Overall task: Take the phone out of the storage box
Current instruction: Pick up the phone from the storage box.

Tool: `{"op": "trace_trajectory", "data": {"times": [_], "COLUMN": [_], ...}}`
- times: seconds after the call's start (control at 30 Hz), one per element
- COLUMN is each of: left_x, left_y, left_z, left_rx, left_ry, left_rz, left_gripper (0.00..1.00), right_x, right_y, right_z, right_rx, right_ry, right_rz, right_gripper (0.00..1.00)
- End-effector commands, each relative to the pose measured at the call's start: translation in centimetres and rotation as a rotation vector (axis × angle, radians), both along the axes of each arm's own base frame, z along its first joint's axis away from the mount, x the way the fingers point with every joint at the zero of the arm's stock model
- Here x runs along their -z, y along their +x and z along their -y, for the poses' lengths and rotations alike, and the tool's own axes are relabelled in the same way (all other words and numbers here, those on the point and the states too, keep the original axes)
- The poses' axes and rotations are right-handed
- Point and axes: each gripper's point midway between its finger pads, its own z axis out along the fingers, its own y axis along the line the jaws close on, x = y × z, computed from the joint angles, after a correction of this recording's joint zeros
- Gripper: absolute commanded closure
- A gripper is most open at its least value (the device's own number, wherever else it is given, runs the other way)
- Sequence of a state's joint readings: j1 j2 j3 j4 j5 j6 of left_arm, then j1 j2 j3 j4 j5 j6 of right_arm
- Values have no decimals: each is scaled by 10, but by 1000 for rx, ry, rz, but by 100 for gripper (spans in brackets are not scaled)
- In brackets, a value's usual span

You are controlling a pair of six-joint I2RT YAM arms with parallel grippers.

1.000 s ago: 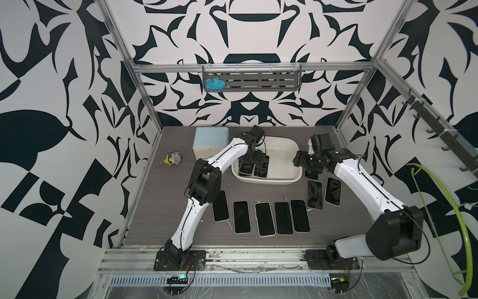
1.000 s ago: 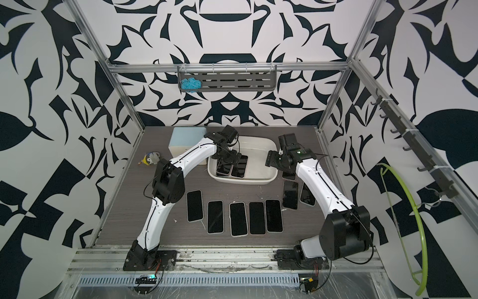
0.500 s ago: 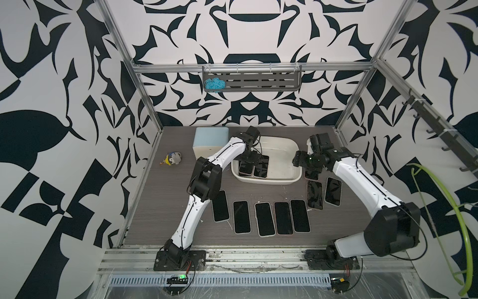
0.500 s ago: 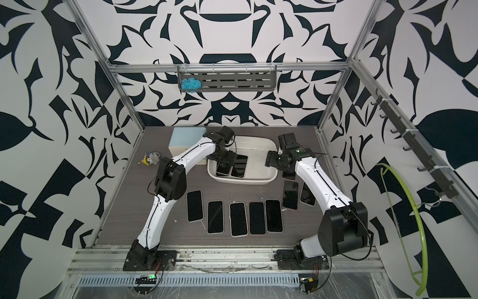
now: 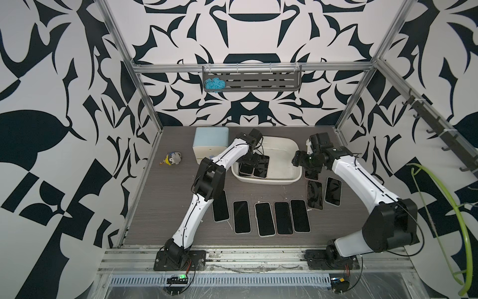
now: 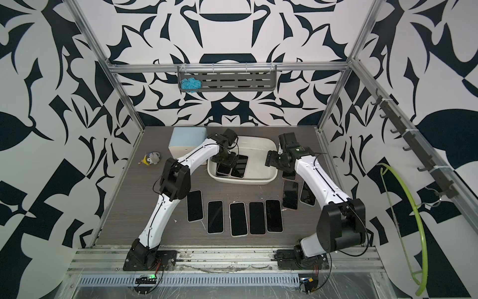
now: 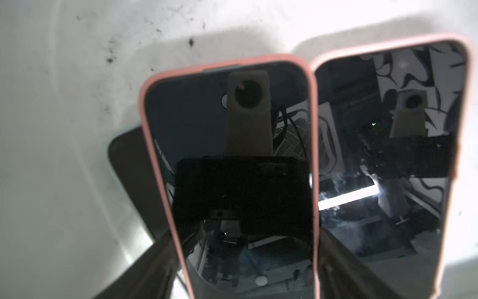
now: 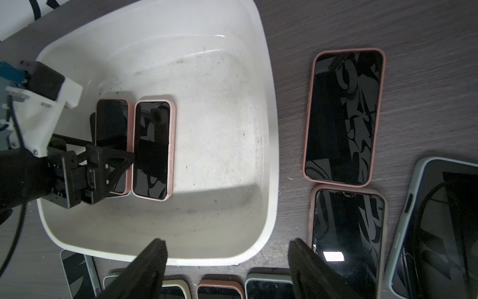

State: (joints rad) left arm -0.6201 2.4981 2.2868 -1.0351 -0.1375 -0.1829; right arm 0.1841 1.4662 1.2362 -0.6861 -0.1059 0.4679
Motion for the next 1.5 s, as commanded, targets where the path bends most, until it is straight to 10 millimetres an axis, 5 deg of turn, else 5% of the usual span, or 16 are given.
{"op": "trace_trajectory", "data": {"times": [0.0,0.47,0.83,1.07,1.47], "left_x": [18,-88,-157,-181,-146], "left_y": [-10,2,-28,-79,-174], "left_z": [-10,23,19,-28,-135], "left_rx": [4,-6,-19,-71,-225], "left_ry": [58,-204,-322,-317,-187], "left_rz": [-60,99,168,204,190], "left_gripper": [25,29,29,29,27], "right_x": [-15,-8,-15,-24,-39], "right_y": [-1,-4,-4,1,-2], "right_z": [3,-1,-11,-38,-91], "right_rx": [3,23,9,-38,-122], "right_ry": [14,61,94,106,117], "right_rz": [50,36,47,66,100], "right_gripper": [21,21,21,21,21]}}
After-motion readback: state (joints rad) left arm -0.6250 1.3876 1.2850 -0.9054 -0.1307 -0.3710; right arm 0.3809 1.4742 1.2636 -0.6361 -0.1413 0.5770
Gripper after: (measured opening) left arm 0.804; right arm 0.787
